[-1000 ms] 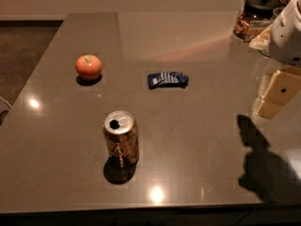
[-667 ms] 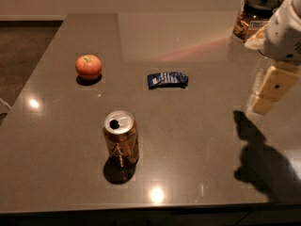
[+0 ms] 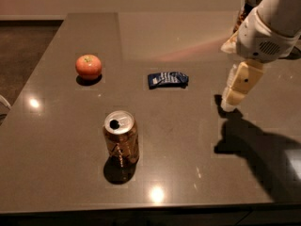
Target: Move rxbar blueberry near apple
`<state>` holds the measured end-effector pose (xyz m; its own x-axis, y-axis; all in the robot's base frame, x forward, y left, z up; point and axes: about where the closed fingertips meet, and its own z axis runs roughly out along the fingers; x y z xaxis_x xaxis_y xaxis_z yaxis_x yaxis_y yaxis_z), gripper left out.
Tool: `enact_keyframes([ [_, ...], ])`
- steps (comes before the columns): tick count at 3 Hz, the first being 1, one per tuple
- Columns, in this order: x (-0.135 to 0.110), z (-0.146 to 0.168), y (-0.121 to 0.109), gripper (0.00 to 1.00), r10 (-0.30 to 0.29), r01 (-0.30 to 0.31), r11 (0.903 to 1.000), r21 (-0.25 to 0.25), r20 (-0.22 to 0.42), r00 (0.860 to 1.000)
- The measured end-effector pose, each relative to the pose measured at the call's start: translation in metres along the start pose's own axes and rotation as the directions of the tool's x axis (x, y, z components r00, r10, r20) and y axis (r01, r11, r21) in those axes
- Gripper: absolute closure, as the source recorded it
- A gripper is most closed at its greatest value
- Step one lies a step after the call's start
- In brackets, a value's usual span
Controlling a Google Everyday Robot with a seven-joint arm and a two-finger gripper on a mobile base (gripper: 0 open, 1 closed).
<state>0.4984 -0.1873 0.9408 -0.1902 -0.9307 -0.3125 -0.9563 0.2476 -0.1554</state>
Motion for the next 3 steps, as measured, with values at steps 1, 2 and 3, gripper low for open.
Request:
enact_keyframes([
  [1, -0.019, 0.035, -0.026, 0.0, -0.022, 0.025, 0.9985, -0.048, 0.049, 0.999],
  [2, -0.032, 0.057, -0.043, 0.0, -0.033, 0.04, 0.9959, -0.081, 0.08, 0.996],
  [3, -0.049, 0.084, -0.062, 0.0, -0.05, 0.06, 0.9931, -0.101, 0.101, 0.994],
])
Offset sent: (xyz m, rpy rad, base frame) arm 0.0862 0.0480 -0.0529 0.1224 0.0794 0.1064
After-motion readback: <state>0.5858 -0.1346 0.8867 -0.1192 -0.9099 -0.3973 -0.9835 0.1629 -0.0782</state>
